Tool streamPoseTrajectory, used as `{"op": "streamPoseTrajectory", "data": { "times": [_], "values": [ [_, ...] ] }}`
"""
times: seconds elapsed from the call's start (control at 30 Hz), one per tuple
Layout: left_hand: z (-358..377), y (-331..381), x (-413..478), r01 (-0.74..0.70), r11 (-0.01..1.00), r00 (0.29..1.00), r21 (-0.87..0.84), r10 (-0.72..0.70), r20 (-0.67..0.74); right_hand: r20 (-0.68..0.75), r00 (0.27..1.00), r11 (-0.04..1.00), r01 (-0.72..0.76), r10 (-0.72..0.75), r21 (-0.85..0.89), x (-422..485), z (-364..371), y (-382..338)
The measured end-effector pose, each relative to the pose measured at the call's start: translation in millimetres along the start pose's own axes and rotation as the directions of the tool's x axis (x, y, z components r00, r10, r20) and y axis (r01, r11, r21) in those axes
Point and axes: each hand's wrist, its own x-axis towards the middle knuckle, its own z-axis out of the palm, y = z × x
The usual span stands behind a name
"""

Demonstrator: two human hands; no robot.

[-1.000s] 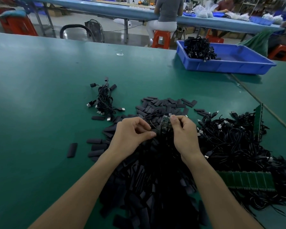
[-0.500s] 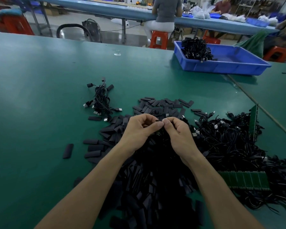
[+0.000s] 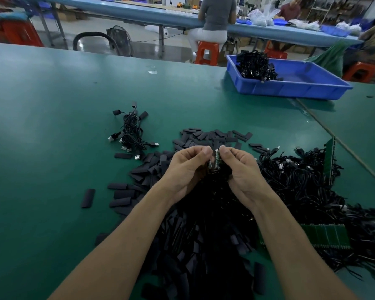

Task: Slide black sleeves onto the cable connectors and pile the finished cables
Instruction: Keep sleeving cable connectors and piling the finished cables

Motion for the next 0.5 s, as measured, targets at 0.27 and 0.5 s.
{"op": "streamPoseTrajectory", "data": {
  "times": [0.27,0.5],
  "values": [
    [-8.4,58.3,-8.3,-0.372,0.926,0.924,-0.071,0.362,-0.123,-0.663,0.702,0.963,0.237,-0.261,-0.128,10.8,-21.1,-27.8],
    [-34.9,74.5,-21.2,-0.556,0.430,0.695,0.711,0.710,0.115,0.086,0.885,0.586,0.373,-0.457,-0.719,-9.5,-13.7,-27.4]
  ]
}}
